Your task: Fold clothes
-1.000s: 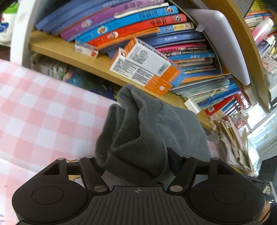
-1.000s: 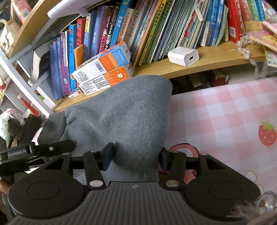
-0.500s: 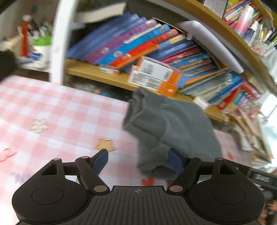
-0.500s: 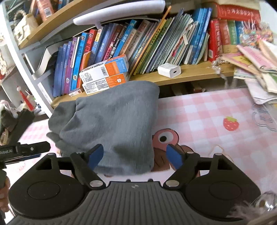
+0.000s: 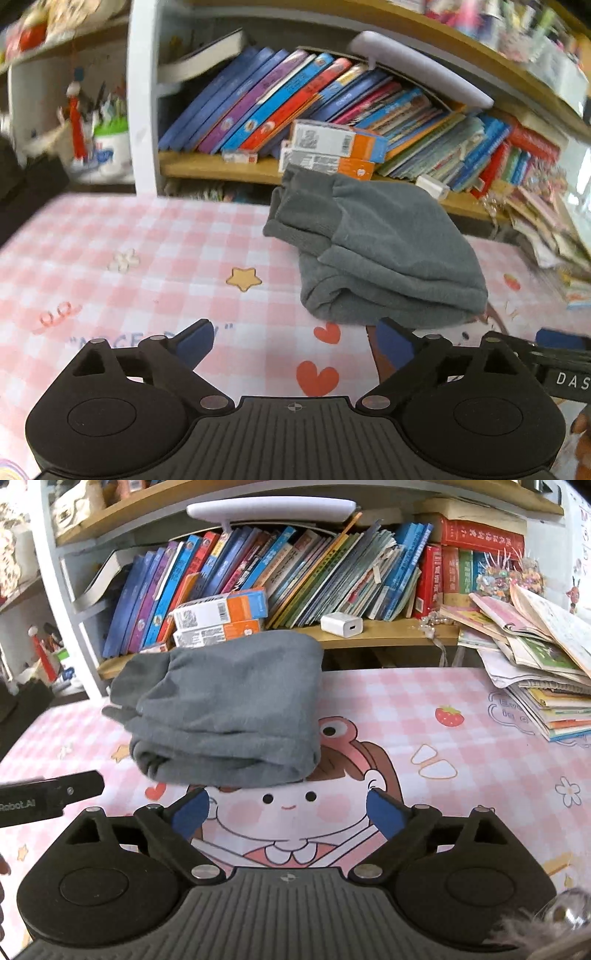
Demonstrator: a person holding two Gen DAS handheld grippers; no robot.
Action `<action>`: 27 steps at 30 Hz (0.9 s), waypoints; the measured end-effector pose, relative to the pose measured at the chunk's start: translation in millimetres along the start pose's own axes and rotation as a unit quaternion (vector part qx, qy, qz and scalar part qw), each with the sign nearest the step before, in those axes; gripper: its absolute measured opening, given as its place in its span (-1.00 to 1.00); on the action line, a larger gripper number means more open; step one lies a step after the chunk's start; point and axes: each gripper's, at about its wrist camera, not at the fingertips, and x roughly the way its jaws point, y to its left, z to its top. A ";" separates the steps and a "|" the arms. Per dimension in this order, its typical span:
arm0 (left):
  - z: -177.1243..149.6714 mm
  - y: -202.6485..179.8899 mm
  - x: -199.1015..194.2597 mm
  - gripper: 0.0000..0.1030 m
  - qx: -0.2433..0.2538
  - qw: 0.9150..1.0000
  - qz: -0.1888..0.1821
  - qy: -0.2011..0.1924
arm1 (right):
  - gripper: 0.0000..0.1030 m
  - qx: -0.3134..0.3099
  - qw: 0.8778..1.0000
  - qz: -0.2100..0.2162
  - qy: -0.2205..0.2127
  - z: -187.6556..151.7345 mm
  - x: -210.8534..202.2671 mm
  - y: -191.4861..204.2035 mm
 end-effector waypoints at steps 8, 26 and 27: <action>-4.4 -11.3 -10.8 0.98 0.037 0.999 0.011 -0.004 | 0.88 -0.018 1.000 -0.011 -0.010 -3.6 -9.8 7.3; -13.7 -8.7 -23.5 0.99 0.036 0.999 0.017 0.002 | 0.96 -0.031 0.999 -0.014 -0.011 -9.0 -21.7 16.6; -13.6 -8.2 -23.7 0.99 0.035 0.999 0.017 0.002 | 0.97 -0.031 0.999 -0.014 -0.012 -9.2 -22.2 16.9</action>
